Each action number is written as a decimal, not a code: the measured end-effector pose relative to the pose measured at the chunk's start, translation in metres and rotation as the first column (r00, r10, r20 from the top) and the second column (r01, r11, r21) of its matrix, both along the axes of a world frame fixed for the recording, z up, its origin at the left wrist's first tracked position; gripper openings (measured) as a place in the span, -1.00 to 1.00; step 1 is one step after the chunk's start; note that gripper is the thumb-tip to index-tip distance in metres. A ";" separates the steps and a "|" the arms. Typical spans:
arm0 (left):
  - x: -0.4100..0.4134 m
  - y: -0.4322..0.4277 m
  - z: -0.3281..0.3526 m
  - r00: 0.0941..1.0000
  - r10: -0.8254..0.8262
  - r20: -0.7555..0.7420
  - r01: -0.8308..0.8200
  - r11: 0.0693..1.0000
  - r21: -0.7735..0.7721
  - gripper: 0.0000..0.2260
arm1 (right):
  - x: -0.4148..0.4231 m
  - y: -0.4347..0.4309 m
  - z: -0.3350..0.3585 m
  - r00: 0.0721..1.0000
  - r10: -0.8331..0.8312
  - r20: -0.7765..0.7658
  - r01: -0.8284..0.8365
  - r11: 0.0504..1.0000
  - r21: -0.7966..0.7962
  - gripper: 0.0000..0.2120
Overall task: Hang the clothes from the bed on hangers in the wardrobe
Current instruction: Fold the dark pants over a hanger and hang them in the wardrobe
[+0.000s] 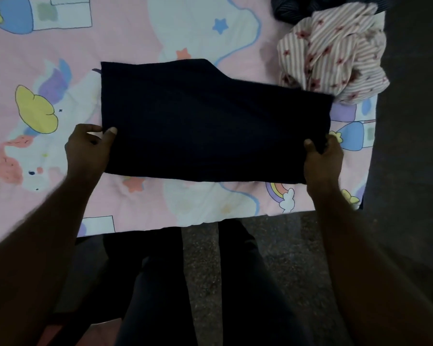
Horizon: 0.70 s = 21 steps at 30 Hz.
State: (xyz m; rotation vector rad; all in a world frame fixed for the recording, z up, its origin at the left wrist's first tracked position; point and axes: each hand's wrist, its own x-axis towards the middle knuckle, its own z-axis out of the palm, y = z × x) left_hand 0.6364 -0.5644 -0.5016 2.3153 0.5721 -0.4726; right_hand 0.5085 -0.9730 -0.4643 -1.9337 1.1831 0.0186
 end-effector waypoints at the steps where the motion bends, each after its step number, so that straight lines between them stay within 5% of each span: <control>1: -0.002 -0.002 0.000 0.999 0.011 -0.036 -0.011 1.000 -0.010 -0.52 | -0.006 -0.003 -0.004 0.998 -0.036 -0.044 0.039 0.997 0.068 -0.72; 5: -0.008 -0.007 -0.005 0.996 -0.031 -0.087 0.028 0.999 -0.034 -0.49 | -0.008 -0.013 -0.009 0.991 -0.029 -0.129 0.043 0.993 0.109 -0.62; 8: -0.008 -0.005 -0.006 0.990 -0.063 -0.124 0.056 0.997 -0.055 -0.55 | -0.002 -0.014 -0.004 0.997 0.042 -0.065 -0.059 0.957 -0.285 -0.53; 11: -0.008 -0.004 -0.004 0.988 -0.077 -0.133 0.066 0.994 -0.082 -0.54 | 0.002 0.003 -0.007 0.909 0.400 -0.118 -0.394 0.729 -0.560 -0.41; 15: -0.007 -0.002 0.001 0.964 -0.145 -0.221 0.114 0.982 -0.148 -0.46 | -0.009 0.010 -0.044 0.623 0.627 -0.468 -0.782 0.488 -0.389 -0.34; 21: -0.010 0.015 0.000 0.952 -0.152 -0.264 0.114 0.982 -0.152 -0.72 | -0.002 0.025 -0.045 0.625 0.509 -0.592 -0.767 0.542 -0.344 -0.33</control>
